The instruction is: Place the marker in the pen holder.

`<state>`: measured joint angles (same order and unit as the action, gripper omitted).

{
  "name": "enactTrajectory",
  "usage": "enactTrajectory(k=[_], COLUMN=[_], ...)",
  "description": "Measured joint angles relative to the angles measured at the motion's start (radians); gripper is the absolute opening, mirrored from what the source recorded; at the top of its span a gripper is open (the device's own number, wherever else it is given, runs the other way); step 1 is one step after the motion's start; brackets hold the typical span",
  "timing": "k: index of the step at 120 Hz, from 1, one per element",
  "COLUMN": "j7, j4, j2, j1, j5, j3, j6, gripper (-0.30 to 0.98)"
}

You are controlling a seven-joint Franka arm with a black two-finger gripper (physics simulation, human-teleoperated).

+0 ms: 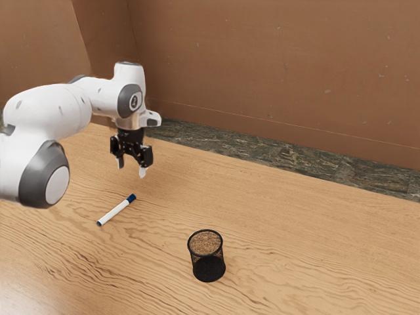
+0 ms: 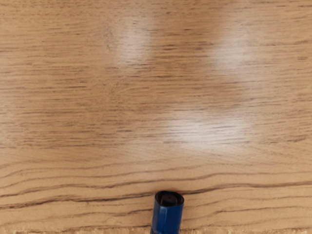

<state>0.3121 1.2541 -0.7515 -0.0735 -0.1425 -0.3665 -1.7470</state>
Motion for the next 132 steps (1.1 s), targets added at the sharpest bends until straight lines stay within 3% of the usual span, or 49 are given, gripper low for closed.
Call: enactTrajectory(k=[22, 60, 132], j7=[0.002, 0.054, 0.123], j4=[0.188, 0.339, 0.346], j2=[0.044, 0.087, 0.070], j1=[-0.014, -0.043, -0.044], j5=[0.000, 0.000, 0.002], j3=[-0.006, -0.008, -0.008], j6=[-0.072, -0.231, -0.330], gripper=[0.67, 0.64, 0.02])
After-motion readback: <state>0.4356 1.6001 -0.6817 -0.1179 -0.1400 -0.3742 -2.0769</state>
